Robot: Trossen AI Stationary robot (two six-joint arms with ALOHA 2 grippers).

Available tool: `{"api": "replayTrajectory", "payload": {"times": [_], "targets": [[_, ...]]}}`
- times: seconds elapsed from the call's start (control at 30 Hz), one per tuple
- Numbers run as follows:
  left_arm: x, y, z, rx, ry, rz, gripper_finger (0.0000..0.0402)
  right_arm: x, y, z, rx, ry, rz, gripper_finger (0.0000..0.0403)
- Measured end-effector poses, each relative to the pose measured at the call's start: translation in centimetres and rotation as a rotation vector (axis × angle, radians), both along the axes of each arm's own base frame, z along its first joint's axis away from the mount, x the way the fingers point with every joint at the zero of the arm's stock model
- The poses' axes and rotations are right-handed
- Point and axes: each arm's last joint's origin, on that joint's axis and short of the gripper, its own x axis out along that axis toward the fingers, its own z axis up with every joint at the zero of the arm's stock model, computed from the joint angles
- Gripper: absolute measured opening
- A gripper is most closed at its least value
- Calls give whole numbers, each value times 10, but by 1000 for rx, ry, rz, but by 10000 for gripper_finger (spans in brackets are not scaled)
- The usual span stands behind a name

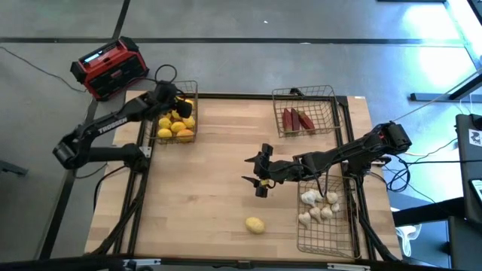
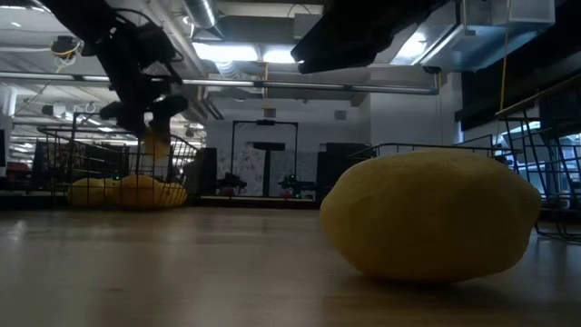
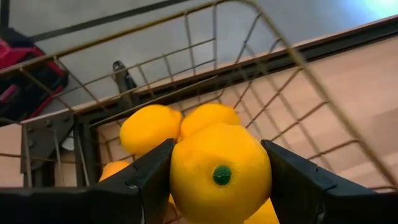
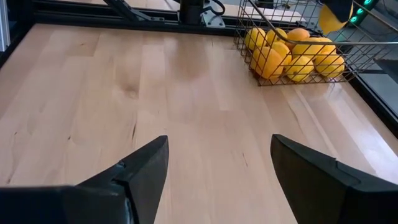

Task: Sort produce into baskets
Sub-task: Put the yellow lemon into the top left wire basket

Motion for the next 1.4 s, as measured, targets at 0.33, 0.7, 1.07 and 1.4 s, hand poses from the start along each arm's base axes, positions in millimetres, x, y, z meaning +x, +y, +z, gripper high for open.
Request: {"api": "replayTrajectory", "payload": {"times": [0.33, 0.7, 1.07, 1.4], "targets": [[5, 10, -17, -77, 48, -14, 218, 0, 0, 0, 2, 1, -1, 278], [18, 24, -40, -121, 100, -38, 218, -1, 0, -1, 16, 9, -10, 278], [21, 28, -51, -154, 118, -34, 218, -1, 0, -2, 19, 15, -13, 278], [21, 28, -51, -148, 147, -41, 250, -1, 0, -2, 19, 15, -13, 278]]}}
